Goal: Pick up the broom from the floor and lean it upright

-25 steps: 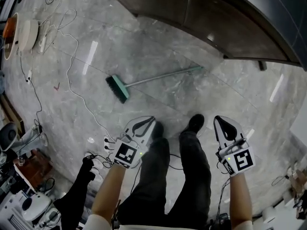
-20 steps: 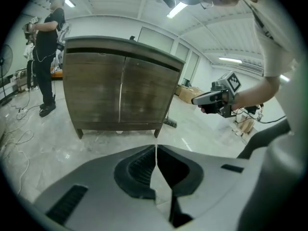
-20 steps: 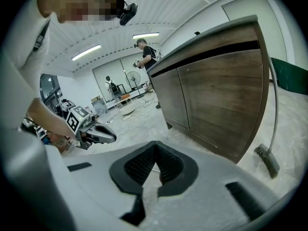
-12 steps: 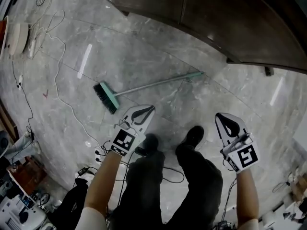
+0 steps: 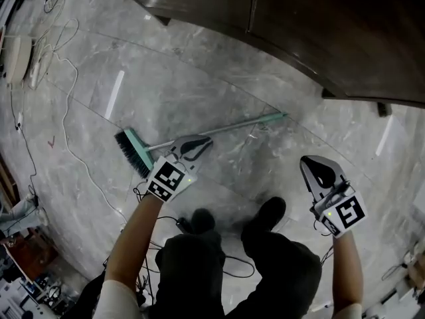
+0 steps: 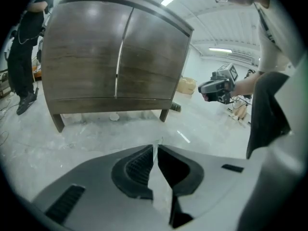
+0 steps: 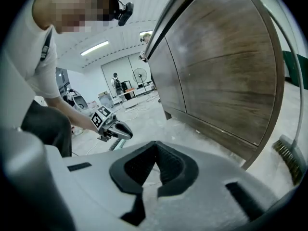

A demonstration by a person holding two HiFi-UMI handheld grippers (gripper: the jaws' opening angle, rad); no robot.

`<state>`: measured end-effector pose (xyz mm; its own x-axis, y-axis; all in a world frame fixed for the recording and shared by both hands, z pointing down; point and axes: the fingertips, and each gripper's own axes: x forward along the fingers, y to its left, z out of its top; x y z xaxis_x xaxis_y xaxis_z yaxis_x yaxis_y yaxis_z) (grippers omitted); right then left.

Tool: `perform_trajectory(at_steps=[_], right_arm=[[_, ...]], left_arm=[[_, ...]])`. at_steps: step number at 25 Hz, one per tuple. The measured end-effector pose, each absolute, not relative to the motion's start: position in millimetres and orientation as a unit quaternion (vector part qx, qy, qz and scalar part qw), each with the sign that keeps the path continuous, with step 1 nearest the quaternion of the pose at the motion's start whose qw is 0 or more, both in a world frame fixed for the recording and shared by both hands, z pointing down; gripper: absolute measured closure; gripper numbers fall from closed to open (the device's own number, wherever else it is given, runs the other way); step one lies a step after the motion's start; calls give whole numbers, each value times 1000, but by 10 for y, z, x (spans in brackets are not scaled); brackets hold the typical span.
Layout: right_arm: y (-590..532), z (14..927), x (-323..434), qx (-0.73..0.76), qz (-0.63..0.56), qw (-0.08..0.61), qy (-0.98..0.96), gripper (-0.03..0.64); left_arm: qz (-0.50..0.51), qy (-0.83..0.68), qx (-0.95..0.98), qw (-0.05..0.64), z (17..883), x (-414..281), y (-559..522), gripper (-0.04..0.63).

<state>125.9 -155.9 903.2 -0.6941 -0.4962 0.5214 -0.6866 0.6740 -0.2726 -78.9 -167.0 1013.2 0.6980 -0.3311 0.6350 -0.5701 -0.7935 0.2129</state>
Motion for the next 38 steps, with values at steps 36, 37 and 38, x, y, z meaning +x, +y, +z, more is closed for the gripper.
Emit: perform_trajectory(at_steps=[36, 37, 38], right_arm=[[-1383, 10292, 1151, 299, 234, 222, -898, 621], [-1400, 10256, 1157, 300, 232, 220, -899, 621], [-1418, 10215, 1161, 302, 230, 219, -899, 621]], left_arm=[[453, -103, 876, 130, 12573, -727, -1513, 515], [447, -106, 878, 133, 12504, -726, -1540, 515], [441, -109, 881, 136, 12429, -728, -1567, 515]])
